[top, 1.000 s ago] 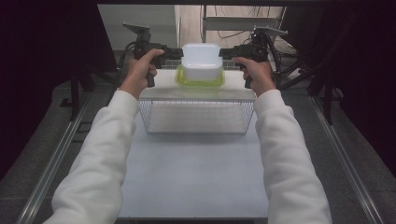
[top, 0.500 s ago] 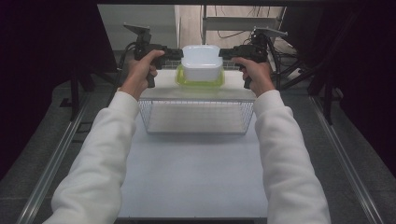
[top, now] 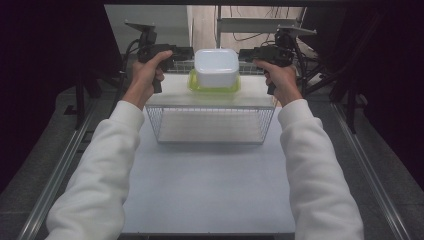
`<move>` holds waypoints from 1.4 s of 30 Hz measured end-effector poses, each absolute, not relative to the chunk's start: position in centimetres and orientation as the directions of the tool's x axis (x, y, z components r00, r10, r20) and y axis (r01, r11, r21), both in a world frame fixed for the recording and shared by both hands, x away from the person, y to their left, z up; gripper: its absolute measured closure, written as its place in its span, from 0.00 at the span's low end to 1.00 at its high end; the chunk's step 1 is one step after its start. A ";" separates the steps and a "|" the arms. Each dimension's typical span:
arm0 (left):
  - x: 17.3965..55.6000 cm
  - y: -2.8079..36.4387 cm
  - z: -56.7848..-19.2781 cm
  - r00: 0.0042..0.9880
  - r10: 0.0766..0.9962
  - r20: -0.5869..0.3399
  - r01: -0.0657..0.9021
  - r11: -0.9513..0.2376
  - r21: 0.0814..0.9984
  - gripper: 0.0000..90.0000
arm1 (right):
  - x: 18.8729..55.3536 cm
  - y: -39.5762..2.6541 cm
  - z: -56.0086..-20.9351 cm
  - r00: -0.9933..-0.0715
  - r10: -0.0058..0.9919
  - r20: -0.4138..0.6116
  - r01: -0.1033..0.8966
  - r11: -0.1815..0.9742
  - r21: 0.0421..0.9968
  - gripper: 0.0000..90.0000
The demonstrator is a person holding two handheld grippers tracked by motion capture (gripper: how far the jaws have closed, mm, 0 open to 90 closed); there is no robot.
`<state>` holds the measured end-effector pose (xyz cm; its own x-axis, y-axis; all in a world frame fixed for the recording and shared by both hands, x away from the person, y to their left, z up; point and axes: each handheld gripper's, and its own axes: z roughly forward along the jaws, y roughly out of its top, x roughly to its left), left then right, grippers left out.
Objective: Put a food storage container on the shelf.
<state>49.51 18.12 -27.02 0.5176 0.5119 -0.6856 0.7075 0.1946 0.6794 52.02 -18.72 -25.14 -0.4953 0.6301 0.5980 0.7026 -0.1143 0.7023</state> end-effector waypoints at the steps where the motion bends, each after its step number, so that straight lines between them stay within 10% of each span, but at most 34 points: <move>1: 49.2 18.2 -26.8 0.527 0.518 -0.674 0.699 0.188 0.690 0.50 | 51.7 -18.8 -24.9 -0.508 0.633 0.584 0.691 -0.106 0.715 0.58; 23: 38.3 20.6 -29.7 0.637 0.626 -0.451 0.593 -0.023 0.805 0.36 | 42.5 -22.2 -26.7 -0.684 0.670 0.288 0.529 0.183 0.829 0.37; 42: 29.8 20.8 -42.3 0.611 0.700 -0.370 0.616 -0.127 0.777 0.35 | 33.3 -26.7 -38.5 -0.700 0.663 0.265 0.530 0.234 0.815 0.35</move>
